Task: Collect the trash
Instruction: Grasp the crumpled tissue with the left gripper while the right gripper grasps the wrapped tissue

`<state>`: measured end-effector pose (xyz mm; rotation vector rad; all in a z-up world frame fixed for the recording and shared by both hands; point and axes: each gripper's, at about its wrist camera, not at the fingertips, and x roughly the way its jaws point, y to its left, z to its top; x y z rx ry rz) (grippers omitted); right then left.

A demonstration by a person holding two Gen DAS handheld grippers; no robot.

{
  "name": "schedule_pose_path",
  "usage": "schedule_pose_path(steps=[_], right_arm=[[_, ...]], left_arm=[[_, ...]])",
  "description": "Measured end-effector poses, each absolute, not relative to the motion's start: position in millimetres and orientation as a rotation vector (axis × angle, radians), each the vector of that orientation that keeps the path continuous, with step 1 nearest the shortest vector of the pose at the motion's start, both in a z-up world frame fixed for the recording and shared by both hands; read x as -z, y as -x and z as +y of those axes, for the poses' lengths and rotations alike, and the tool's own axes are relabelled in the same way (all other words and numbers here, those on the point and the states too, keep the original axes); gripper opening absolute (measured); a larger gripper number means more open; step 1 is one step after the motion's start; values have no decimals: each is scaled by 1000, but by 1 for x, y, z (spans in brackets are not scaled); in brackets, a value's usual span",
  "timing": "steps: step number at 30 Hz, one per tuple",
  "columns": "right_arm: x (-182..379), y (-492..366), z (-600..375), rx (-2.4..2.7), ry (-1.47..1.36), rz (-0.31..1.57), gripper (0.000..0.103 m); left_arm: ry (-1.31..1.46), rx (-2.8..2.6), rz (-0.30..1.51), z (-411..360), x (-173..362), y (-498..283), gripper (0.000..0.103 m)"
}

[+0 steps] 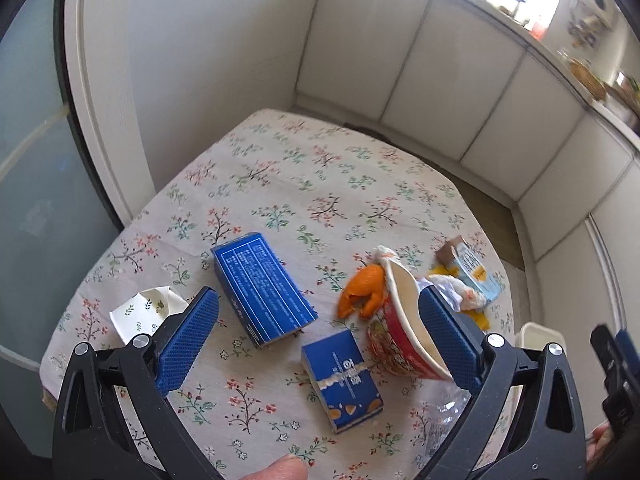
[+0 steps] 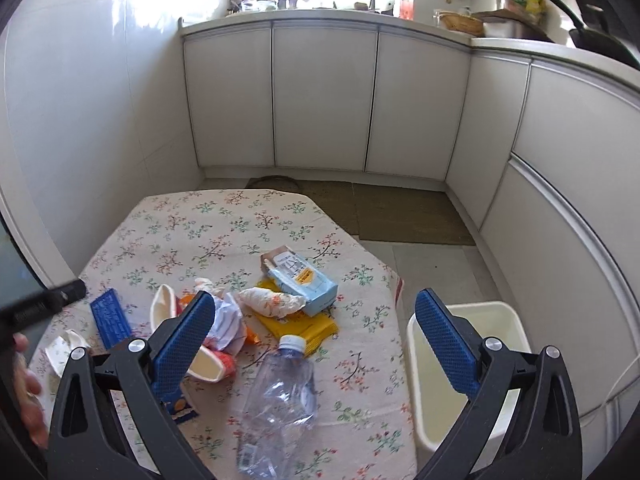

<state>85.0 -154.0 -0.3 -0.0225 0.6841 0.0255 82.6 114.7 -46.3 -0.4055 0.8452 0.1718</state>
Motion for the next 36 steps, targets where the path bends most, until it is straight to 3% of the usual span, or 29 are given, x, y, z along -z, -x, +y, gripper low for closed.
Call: schedule_pose_path(steps=[5,15,18,22,26,28,30,34,36], right_arm=[[23,-112,-180,-23,-97,762,97],[61,-147,-219,7,-315,906,97],[66,-154,-226,13,-329,928,97],[70,-159,-227,8,-347,949,97],[67,-162,-231,30,-329,939,97],[62,-162,-237,45,-327,920,97],[58,-162,-243,53,-331,905,97],[59,-167,-247,45,-345,916,97],[62,-169,-246,36,-348,930,97]], left_arm=[[439,-73,909,125,47,-117,96],[390,91,1160,59,90,-172,96],[423,79,1143,61,89,-178,96],[211,141,1079,30,64,-193,96],[3,232,1192,-14,72,-213,94],[-94,255,1279,-33,84,-222,90],[-151,275,1376,-44,97,-230,78],[-207,242,1461,-44,118,-233,71],[-199,244,1476,-41,125,-231,57]])
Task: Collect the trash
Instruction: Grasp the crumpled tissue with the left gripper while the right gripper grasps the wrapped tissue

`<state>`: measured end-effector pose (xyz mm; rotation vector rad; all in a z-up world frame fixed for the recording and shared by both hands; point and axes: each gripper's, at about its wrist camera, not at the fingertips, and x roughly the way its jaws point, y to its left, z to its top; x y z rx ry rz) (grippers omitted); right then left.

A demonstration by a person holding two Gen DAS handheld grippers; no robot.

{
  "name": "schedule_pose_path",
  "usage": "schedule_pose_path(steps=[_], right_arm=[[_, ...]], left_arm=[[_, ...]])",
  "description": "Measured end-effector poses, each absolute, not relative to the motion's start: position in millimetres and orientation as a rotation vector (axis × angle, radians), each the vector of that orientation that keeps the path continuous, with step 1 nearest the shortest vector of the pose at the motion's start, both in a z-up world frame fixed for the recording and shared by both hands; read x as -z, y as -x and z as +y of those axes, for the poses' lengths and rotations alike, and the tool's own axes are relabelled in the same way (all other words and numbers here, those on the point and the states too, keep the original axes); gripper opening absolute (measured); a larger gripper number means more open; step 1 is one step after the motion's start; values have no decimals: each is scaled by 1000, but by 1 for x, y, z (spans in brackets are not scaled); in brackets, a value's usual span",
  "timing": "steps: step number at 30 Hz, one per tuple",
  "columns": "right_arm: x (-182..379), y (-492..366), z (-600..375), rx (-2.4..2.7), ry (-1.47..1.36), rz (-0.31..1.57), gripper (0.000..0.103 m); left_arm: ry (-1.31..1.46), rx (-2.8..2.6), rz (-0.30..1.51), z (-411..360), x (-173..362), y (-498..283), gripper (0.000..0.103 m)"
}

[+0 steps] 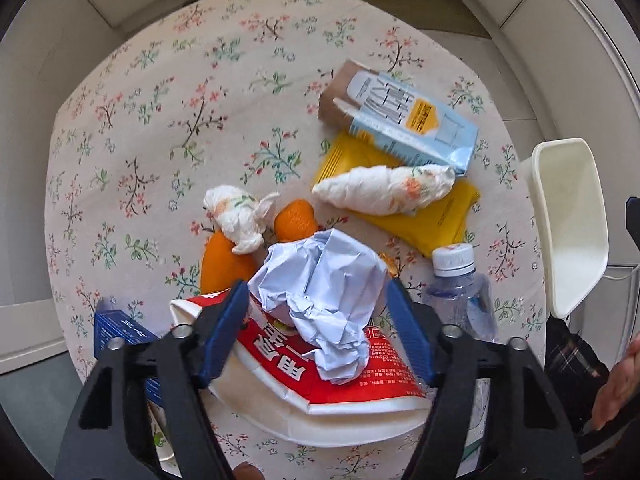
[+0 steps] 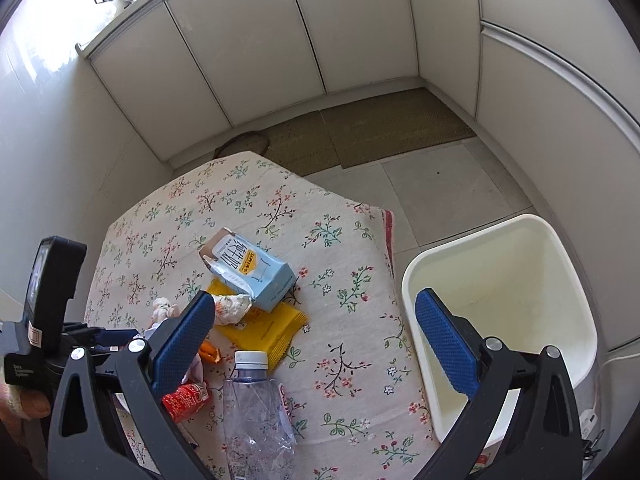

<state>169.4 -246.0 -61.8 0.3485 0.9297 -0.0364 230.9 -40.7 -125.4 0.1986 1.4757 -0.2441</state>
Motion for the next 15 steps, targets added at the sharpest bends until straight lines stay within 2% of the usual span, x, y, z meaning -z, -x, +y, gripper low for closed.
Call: schedule_pose_path(steps=[1,2,8,9,10,15], right_arm=[[63,-171,-245,26,-353,940,97],[65,-171,-243,20,-355,948,97],[76,-176,-234,4,-359,997,97],[80,-178,-233,-1,-368,1011,97],[84,-179,-233,-12,-392,1028,97],[101,-193,-227,-72,-512,1099,97]], left_arm=[[-193,245,1480,-38,129,-229,52],[-189,244,1476,-36,130,-228,43],[-48,271,1404,-15,126,-206,30],[-12,266,1382,-8,121,-201,17],[29,266,1363,-2,118,-197,14],[177,252,1221,25,84,-171,13]])
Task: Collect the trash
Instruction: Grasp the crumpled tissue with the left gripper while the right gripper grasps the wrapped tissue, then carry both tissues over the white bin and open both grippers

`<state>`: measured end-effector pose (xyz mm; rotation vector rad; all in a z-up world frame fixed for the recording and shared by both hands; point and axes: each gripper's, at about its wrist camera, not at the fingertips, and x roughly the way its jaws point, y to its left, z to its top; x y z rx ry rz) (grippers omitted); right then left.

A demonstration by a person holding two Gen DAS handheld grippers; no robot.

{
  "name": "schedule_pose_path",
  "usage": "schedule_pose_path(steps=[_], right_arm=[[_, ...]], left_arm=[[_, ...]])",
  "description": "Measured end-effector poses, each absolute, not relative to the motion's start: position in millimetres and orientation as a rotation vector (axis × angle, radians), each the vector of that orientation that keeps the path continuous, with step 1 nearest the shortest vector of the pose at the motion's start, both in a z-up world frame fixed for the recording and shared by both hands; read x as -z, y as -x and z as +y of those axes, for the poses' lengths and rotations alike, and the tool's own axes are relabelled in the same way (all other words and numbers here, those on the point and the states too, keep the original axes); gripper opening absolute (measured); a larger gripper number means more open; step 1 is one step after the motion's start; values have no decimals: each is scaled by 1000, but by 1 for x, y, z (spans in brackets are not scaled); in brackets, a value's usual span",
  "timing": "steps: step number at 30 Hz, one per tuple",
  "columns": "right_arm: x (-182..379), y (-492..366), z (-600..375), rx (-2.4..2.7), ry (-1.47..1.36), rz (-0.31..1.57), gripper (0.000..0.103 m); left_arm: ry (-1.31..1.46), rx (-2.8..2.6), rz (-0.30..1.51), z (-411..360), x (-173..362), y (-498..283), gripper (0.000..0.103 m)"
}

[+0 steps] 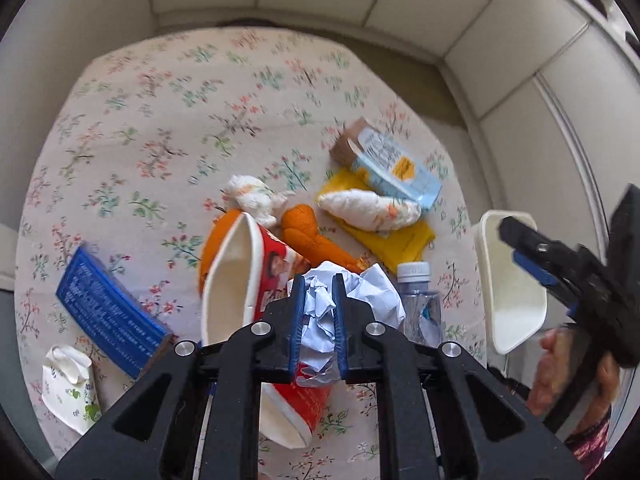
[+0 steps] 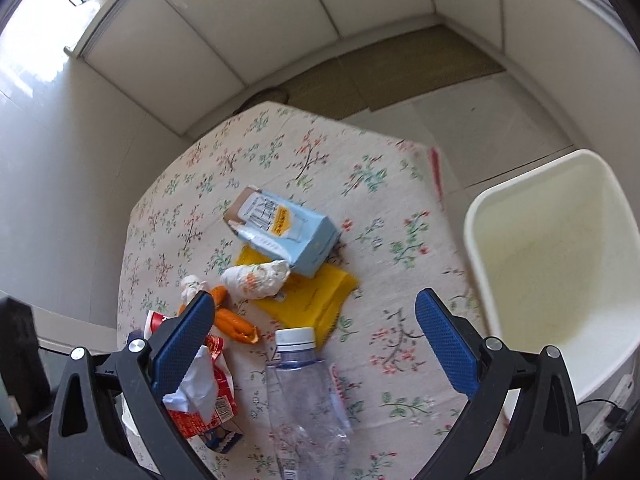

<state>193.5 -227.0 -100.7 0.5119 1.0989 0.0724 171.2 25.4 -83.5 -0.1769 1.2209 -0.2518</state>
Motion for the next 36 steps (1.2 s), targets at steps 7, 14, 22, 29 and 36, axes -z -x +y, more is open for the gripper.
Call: schedule_pose_path(steps=[7,14,22,29,36], right_arm=[[121,-220,-197,-147,-554,1202,84],[147,-250,-169,-134,-668,1274,72],[171,-264,-159,-69,-723,1292,40],[153,-256,-155,-96,-681,1201,24],[119,-240,-149,-140,-576,1096,22]], left_arm=[[315,249,1086,58,58,-155,12],[386,298,940,76,12,-148,12],[396,309,962,85,23,-150,12],[430,254,967,100,32,-151,12],[457,214,936,106,28,-148,12]])
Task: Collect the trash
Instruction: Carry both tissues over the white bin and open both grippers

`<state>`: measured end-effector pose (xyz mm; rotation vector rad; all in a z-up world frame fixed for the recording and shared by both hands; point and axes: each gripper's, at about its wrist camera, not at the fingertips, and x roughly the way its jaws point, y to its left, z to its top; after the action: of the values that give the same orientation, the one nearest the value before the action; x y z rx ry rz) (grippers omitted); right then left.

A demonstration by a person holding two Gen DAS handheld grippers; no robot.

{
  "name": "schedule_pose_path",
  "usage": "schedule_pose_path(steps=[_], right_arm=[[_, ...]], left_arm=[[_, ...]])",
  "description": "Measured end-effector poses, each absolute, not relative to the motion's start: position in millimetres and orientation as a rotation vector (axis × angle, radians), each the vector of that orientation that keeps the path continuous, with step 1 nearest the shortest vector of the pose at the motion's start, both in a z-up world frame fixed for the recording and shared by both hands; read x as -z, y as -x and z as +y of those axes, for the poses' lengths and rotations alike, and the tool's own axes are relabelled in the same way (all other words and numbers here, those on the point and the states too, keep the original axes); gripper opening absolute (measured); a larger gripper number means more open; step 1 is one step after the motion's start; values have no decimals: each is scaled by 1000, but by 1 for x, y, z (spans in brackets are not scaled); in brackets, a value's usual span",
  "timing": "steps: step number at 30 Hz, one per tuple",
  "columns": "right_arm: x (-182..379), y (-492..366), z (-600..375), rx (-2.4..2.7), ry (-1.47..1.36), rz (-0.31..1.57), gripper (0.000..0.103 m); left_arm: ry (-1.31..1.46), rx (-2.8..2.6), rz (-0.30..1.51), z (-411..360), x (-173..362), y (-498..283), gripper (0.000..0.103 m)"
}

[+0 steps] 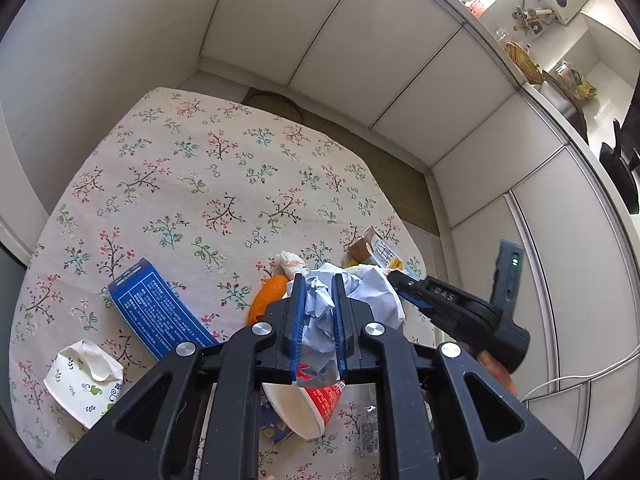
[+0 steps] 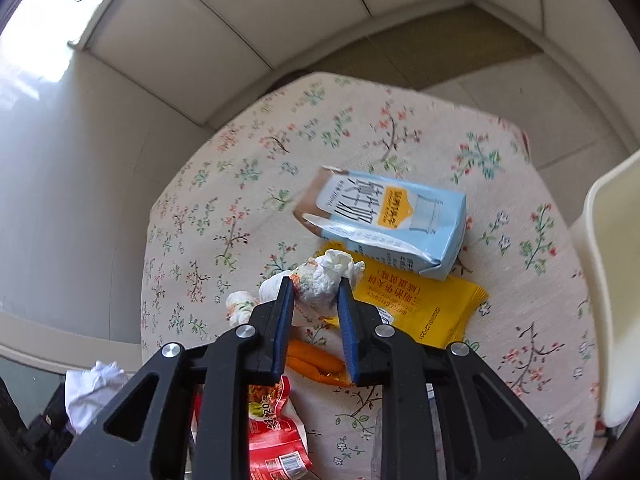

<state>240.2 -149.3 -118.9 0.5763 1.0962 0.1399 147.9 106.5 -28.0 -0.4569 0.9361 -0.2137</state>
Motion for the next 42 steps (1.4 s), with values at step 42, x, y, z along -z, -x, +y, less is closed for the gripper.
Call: schedule_pose_path(steps=[42], right_arm=[[-39,-105,-284,150,-159,466,22]], left_arm=[[323,337,697,-13,-32,-123,12]])
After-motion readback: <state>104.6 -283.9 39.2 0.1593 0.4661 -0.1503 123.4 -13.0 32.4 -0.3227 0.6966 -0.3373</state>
